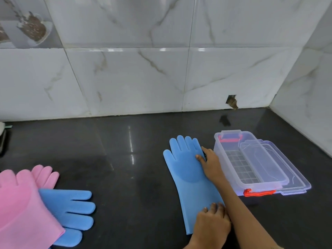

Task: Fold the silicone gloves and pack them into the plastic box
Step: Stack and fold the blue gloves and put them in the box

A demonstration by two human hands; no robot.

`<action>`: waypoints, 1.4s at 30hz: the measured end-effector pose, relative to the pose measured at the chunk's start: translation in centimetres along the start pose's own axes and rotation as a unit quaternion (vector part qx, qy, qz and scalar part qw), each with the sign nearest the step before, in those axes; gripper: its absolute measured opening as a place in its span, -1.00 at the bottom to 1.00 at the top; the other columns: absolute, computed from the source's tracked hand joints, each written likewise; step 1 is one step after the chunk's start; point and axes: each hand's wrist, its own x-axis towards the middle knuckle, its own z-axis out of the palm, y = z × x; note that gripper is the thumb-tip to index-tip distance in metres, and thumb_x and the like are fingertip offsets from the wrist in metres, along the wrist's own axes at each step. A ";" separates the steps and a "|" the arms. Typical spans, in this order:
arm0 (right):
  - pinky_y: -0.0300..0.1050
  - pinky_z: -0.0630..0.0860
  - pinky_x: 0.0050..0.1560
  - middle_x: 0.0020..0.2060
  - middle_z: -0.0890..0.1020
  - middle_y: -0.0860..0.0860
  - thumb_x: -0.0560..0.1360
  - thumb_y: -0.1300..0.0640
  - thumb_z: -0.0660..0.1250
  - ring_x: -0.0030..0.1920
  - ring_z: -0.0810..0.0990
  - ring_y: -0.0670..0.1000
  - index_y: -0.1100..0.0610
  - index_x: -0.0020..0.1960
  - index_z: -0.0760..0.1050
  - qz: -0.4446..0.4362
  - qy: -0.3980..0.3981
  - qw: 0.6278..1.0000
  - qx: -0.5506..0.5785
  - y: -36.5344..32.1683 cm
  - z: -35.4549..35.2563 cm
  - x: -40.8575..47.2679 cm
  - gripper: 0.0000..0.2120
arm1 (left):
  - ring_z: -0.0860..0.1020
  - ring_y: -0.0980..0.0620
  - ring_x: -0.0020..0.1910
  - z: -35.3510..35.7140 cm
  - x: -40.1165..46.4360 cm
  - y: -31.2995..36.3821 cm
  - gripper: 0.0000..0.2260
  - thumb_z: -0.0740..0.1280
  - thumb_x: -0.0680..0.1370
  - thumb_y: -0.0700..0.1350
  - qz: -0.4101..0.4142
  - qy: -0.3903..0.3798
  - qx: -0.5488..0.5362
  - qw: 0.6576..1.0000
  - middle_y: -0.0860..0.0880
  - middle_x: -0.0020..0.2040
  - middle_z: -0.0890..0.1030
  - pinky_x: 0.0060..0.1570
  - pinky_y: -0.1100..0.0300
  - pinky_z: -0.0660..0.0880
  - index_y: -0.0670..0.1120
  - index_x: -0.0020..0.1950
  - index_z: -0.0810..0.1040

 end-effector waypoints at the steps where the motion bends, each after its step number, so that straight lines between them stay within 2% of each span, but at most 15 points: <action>1: -0.11 0.42 0.21 0.17 0.53 0.14 0.58 0.07 0.23 0.18 0.51 0.10 0.22 0.36 0.37 0.002 0.004 1.000 -0.001 0.1 -0.1 -0.1 -0.61 | 0.66 0.27 -0.33 0.0 0.0 0.1 -0.66 0.57 -0.03 0.18 0.002 -0.006 -0.005 1.000 0.20 -0.31 0.70 -0.46 0.40 0.52 0.15 -0.31 0.72; 3: -0.03 0.39 0.31 0.26 0.49 0.15 0.59 0.06 0.21 0.25 0.48 0.13 0.21 0.41 0.31 0.006 0.011 1.000 -0.014 0.1 -0.2 -0.3 -0.57 | 0.66 0.28 -0.28 -0.1 -0.2 -0.1 -0.67 0.52 0.06 0.25 0.014 -0.026 -0.011 1.000 0.22 -0.25 0.70 -0.38 0.40 0.55 0.19 -0.23 0.72; 6: 0.03 0.34 0.38 0.37 0.39 0.13 0.60 0.05 0.17 0.34 0.40 0.13 0.18 0.47 0.22 -0.017 0.061 0.993 -0.102 -0.5 0.5 -0.5 -0.52 | 0.66 0.29 -0.13 -0.8 -1.0 -0.9 -0.64 0.27 0.27 0.36 0.043 -0.074 0.010 0.996 0.29 -0.13 0.69 -0.14 0.32 0.61 0.24 -0.11 0.69; 10: 0.02 0.36 0.32 0.34 0.41 0.15 0.56 0.16 0.24 0.32 0.41 0.15 0.19 0.44 0.28 -0.083 0.100 0.971 -0.202 -3.6 3.0 -0.4 -0.53 | 0.66 0.20 -0.13 -2.2 -2.1 -3.7 -0.69 0.29 0.21 0.22 0.009 -0.026 0.035 0.999 0.21 -0.18 0.69 -0.06 0.24 0.60 0.13 -0.20 0.70; 14: -0.02 0.31 0.33 0.33 0.45 0.13 0.52 0.26 0.21 0.32 0.41 0.15 0.20 0.41 0.35 -0.143 0.031 0.972 -0.187 -7.7 8.3 -0.9 -0.55 | 0.64 0.18 -0.20 -5.1 -3.4 -8.0 -0.76 0.24 0.29 0.08 -0.124 0.020 0.071 0.990 0.17 -0.25 0.67 -0.04 0.21 0.60 0.05 -0.24 0.66; 17: 0.00 0.08 0.47 0.40 0.39 0.04 0.57 0.18 0.17 0.47 0.23 0.08 0.13 0.44 0.31 -0.195 -0.031 0.961 -0.193 -10.5 13.4 -2.4 -0.56 | 0.64 0.15 -0.15 -8.0 -5.6 -12.0 -0.87 0.32 0.36 0.00 -0.236 0.065 0.109 0.963 0.15 -0.23 0.69 0.13 0.07 0.56 0.04 -0.22 0.66; 20: -0.01 0.00 0.50 0.40 0.39 0.00 0.59 0.20 0.11 0.49 0.19 0.03 0.11 0.44 0.31 -0.245 -0.096 0.950 -0.169 -13.3 18.1 -4.5 -0.59 | 0.65 0.08 0.01 -10.4 -8.8 -15.9 -0.83 0.34 0.42 -0.06 -0.349 0.104 0.151 0.919 0.10 -0.13 0.71 0.29 -0.03 0.42 -0.02 -0.07 0.68; 22: -0.01 -0.03 0.51 0.39 0.40 0.00 0.60 0.19 0.10 0.49 0.19 0.04 0.13 0.42 0.33 -0.273 -0.138 0.940 -0.149 -15.2 20.7 -6.2 -0.61 | 0.57 0.01 0.18 -11.6 -11.0 -17.9 -0.75 0.22 0.53 -0.10 -0.421 0.094 0.135 0.892 0.00 0.01 0.68 0.46 0.00 0.21 -0.09 0.11 0.62; 24: -0.01 -0.07 0.51 0.40 0.40 0.00 0.61 0.16 0.10 0.49 0.19 0.04 0.13 0.41 0.35 -0.306 -0.177 0.926 -0.132 -16.9 22.9 -7.8 -0.62 | 0.51 -0.01 0.22 -12.4 -13.2 -19.5 -0.70 0.10 0.58 -0.10 -0.469 0.100 0.129 0.868 -0.02 0.08 0.64 0.50 0.05 0.09 -0.09 0.18 0.55; 28: 0.02 -0.04 0.50 0.28 0.51 0.03 0.63 0.14 0.08 0.42 0.32 0.06 0.17 0.24 0.50 -0.323 -0.237 0.915 -0.050 -19.1 25.3 -10.1 -0.70 | 0.49 0.01 0.24 -12.9 -16.1 -20.4 -0.70 0.07 0.60 -0.04 -0.492 0.112 0.125 0.854 0.00 0.12 0.62 0.48 0.07 0.08 -0.07 0.15 0.53; 31: 0.05 0.06 0.48 -0.02 0.56 -0.02 0.57 -0.02 0.21 0.07 0.51 -0.03 0.18 -0.13 0.54 -0.313 -0.256 0.915 0.008 -19.6 25.5 -10.3 -0.71 | 0.41 0.00 0.34 -12.4 -16.6 -20.2 -0.60 0.07 0.56 0.11 -0.490 0.093 0.111 0.860 0.02 0.24 0.55 0.47 0.04 0.10 -0.06 0.25 0.47; 33: 0.01 0.14 0.44 -0.03 0.54 -0.04 0.52 -0.07 0.29 0.01 0.49 -0.08 0.19 -0.25 0.53 -0.317 -0.271 0.909 0.007 -19.4 25.3 -10.0 -0.66 | 0.28 -0.04 0.45 -12.0 -16.6 -20.1 -0.45 0.08 0.51 0.23 -0.486 0.072 0.109 0.864 0.01 0.38 0.44 0.49 0.00 0.04 -0.05 0.39 0.37; 37: -0.06 0.33 0.30 0.19 0.50 0.02 0.56 0.01 0.25 0.19 0.46 0.00 0.25 -0.10 0.63 -0.356 -0.300 0.884 -0.051 -18.9 24.8 -9.5 -0.67 | 0.07 -0.03 0.55 -10.8 -16.5 -20.0 -0.24 0.04 0.46 0.34 -0.477 0.058 0.114 0.870 -0.02 0.54 0.20 0.51 0.01 -0.12 -0.07 0.54 0.13; 40: -0.10 0.38 0.23 0.13 0.51 0.05 0.59 0.06 0.20 0.14 0.48 0.01 0.27 0.08 0.57 -0.346 -0.334 0.876 -0.041 -19.0 24.1 -8.8 -0.70 | 0.05 -0.01 0.55 -10.4 -16.0 -19.9 -0.23 -0.01 0.47 0.35 -0.468 0.063 0.120 0.873 -0.03 0.56 0.16 0.50 0.03 -0.18 -0.09 0.55 0.08; 42: -0.08 0.43 0.07 -0.04 0.54 0.10 0.60 0.07 0.19 -0.03 0.50 0.05 0.28 -0.01 0.53 -0.318 -0.351 0.881 -0.019 -19.1 23.3 -8.3 -0.73 | 0.04 0.01 0.56 -10.3 -15.4 -19.6 -0.20 -0.08 0.45 0.37 -0.458 0.065 0.113 0.879 -0.01 0.56 0.13 0.49 0.05 -0.21 -0.09 0.56 0.07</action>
